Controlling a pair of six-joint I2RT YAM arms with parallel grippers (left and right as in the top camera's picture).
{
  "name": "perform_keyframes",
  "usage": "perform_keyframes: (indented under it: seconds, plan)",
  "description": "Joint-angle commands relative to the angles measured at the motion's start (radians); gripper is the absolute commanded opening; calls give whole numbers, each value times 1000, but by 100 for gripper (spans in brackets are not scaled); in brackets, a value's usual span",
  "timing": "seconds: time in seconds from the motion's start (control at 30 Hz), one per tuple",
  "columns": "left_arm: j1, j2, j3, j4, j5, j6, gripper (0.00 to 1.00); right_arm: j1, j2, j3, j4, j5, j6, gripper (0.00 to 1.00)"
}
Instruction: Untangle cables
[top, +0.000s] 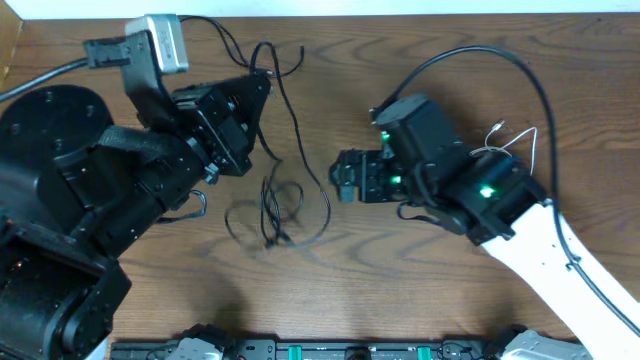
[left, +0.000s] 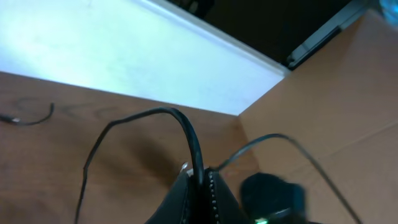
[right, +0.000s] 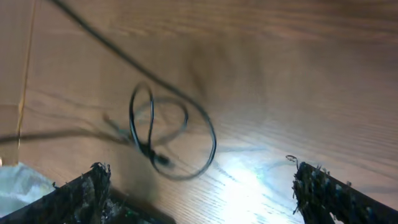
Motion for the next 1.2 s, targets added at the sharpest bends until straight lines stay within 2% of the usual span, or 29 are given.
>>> perform_keyframes:
  seconds: [0.0,0.17,0.37,0.5,0.63,0.8,0.97,1.1,1.17]
  plan:
    - [0,-14,15,20,24,-43,8,43,46,2,51,-3,45,93]
    - [0,-25,15,45,35,-97,7,97,142,2,114,26,169,93]
    - [0,-57,16,48,35,-124,7,100,278,2,222,16,180,92]
    - [0,-72,16,47,34,-113,8,101,370,2,233,15,213,91]
    - [0,-81,16,36,30,-86,8,97,437,2,178,47,212,83]
    - [0,-88,16,13,29,-78,7,53,454,2,54,210,212,81]
    - [0,-136,16,-37,-140,-78,8,-71,451,2,-122,355,217,82]
    - [0,-172,16,-95,-260,-79,7,-177,444,2,-187,325,212,82]
    - [0,-176,16,-117,-272,-79,7,-222,430,2,-161,201,136,82]
